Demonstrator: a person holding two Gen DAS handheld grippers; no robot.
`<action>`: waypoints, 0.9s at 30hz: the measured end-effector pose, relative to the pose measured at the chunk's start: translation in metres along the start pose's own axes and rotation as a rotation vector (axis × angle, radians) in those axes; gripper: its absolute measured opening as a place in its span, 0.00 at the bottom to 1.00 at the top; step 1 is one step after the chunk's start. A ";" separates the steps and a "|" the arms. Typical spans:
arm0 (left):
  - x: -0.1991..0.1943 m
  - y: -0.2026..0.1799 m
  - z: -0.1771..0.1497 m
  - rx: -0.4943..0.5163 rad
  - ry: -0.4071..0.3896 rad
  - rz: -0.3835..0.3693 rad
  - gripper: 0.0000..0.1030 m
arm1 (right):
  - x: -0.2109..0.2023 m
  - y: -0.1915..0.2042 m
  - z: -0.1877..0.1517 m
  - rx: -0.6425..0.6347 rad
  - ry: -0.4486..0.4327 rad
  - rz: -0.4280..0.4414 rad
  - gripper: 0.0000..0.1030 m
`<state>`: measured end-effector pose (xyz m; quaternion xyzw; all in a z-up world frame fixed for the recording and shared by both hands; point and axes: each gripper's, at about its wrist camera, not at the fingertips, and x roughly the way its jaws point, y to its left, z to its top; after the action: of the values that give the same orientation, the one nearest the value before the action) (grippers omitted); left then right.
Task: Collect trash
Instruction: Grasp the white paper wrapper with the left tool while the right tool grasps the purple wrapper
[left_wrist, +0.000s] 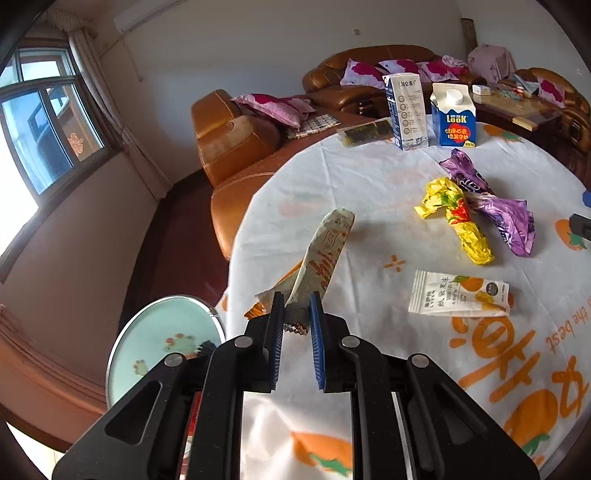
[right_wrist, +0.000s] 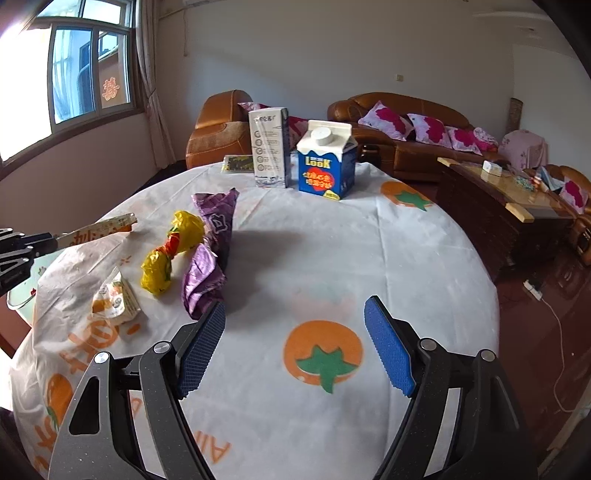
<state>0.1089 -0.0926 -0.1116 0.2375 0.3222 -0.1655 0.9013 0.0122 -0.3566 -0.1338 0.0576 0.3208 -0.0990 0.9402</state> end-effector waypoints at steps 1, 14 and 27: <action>-0.001 0.002 -0.001 0.000 0.002 0.000 0.13 | 0.004 0.004 0.002 -0.005 0.009 0.005 0.75; -0.020 0.023 -0.004 -0.060 -0.055 -0.043 0.11 | 0.034 0.046 0.029 -0.027 0.072 0.056 0.74; -0.019 0.059 -0.023 -0.117 -0.036 0.024 0.10 | 0.059 0.056 0.031 -0.029 0.196 0.142 0.11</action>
<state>0.1103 -0.0281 -0.0960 0.1851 0.3123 -0.1397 0.9212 0.0886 -0.3164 -0.1430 0.0759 0.4076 -0.0214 0.9097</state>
